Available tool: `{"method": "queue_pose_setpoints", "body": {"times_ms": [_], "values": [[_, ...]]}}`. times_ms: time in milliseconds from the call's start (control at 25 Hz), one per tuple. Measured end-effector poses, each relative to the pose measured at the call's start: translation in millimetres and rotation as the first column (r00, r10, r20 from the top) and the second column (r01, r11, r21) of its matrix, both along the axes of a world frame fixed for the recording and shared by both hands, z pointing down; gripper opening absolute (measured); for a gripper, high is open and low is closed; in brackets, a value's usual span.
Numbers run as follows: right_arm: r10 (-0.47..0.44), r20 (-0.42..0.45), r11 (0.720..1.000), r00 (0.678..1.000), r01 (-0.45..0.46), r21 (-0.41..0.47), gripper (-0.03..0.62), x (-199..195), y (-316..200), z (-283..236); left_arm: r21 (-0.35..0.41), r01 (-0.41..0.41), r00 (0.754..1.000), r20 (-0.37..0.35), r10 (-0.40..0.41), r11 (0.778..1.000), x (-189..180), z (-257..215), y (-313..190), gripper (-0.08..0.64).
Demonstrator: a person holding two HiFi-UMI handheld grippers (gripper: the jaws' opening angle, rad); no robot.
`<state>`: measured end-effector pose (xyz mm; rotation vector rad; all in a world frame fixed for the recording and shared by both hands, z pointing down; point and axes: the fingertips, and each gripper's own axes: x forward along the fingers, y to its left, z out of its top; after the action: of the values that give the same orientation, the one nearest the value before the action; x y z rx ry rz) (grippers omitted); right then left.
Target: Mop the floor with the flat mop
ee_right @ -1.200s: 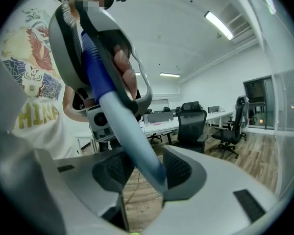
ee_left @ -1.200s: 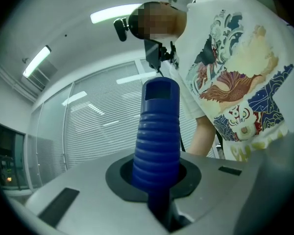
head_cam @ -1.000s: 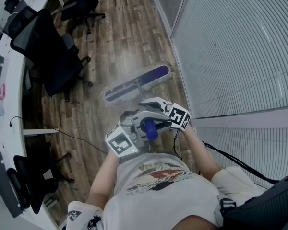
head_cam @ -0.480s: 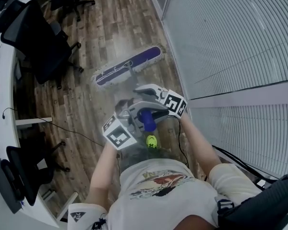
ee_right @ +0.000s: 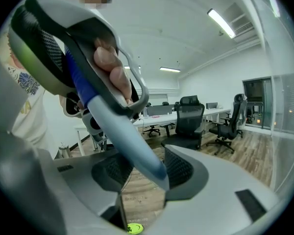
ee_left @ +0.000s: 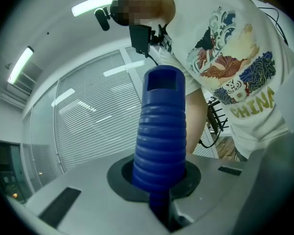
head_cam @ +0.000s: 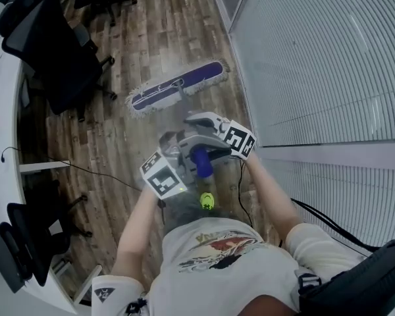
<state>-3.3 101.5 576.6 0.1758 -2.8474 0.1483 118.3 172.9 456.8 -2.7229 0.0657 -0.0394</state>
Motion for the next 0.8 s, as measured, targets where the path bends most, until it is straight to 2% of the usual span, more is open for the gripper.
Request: {"method": "queue_pose_setpoints", "body": {"times_ms": [160,400,560,680,800], "values": [[0.004,-0.026,1.000,1.000,-0.004,-0.001,0.184,-26,-37,1,-0.017,-0.020,1.000,0.021,0.021,1.000,-27,2,-36,0.031],[0.078,0.080,0.996,0.994,-0.075,-0.045,0.184,-60,-92,-27,-0.038,0.021,0.999,-0.046,-0.023,0.999,-68,-32,-96,0.031],[0.073,0.097,0.996,0.993,-0.067,-0.058,0.184,-61,-117,-34,-0.058,0.060,0.995,-0.076,-0.065,0.996,-73,-45,-127,0.021],[0.075,0.095,0.997,0.993,-0.071,-0.043,0.184,-64,-130,-40,-0.024,0.054,0.995,-0.083,-0.056,0.998,-73,-48,-138,0.015],[0.059,0.069,0.998,0.996,-0.057,-0.038,0.184,-68,-133,-33,-0.023,0.038,0.997,-0.063,-0.039,0.999,-75,-38,-139,0.015]]}}
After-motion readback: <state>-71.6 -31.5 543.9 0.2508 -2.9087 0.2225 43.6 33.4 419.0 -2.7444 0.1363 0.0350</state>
